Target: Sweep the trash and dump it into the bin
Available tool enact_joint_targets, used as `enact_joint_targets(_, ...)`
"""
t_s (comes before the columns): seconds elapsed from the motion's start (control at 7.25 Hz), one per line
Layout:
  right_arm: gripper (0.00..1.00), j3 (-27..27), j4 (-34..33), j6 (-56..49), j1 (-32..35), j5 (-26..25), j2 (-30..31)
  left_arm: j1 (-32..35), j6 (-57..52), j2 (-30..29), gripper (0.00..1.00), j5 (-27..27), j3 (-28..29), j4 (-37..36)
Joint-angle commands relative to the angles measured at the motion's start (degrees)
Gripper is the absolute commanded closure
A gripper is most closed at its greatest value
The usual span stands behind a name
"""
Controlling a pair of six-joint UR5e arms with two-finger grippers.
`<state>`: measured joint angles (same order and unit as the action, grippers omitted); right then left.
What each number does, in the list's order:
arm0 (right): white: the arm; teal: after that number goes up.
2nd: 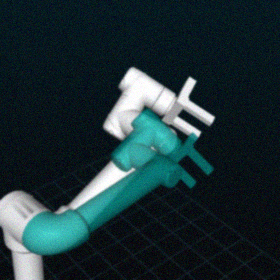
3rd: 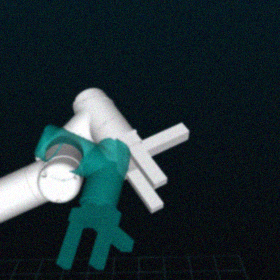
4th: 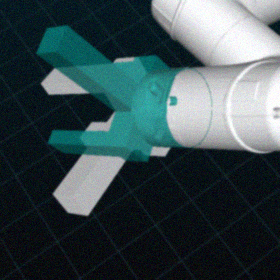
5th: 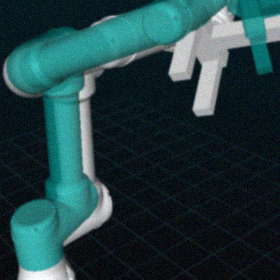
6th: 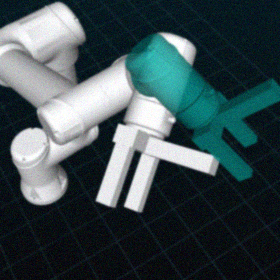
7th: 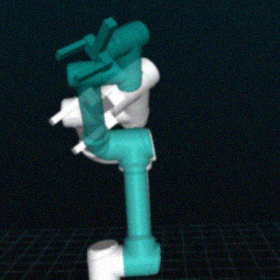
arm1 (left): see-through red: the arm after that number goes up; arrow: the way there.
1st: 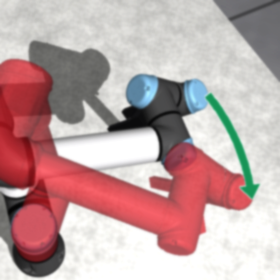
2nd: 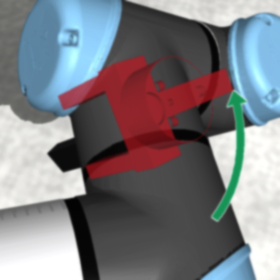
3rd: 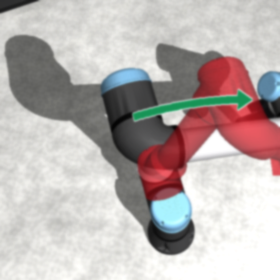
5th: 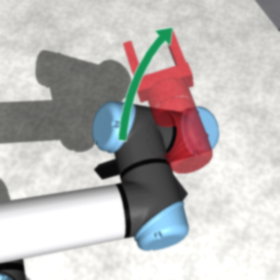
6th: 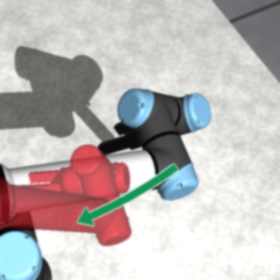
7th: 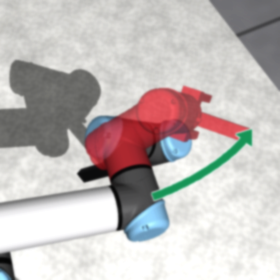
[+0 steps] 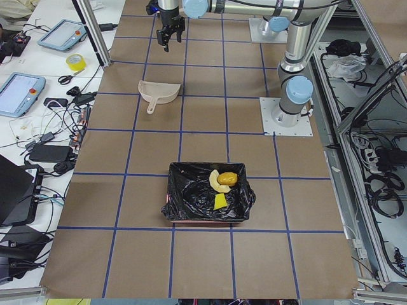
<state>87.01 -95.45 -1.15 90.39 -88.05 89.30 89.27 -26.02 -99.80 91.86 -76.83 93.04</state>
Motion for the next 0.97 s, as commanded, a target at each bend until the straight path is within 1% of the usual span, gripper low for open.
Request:
enact_joint_targets(0.0, 0.0, 0.0, 0.0, 0.1, -0.04, -0.02, 0.0, 0.02, 17.33, 2.32, 0.0, -0.37, -0.86, 1.7)
enact_joint_targets(0.14, 0.0, 0.0, 0.0, 0.01, 0.05, -0.02, 0.0, -0.85, 19.06, 3.28, 0.0, -2.72, -1.82, 1.7)
enact_joint_targets(0.28, 0.0, 0.0, 0.09, 0.01, -0.04, -0.02, 0.0, -1.12, 21.69, 4.6, 0.0, -3.61, -2.7, 1.88)
enact_joint_targets(0.83, 0.0, 0.0, 0.44, -0.08, 0.05, -0.11, 0.0, -2.97, 22.16, 7.95, 0.0, -3.1, -3.67, 1.79)
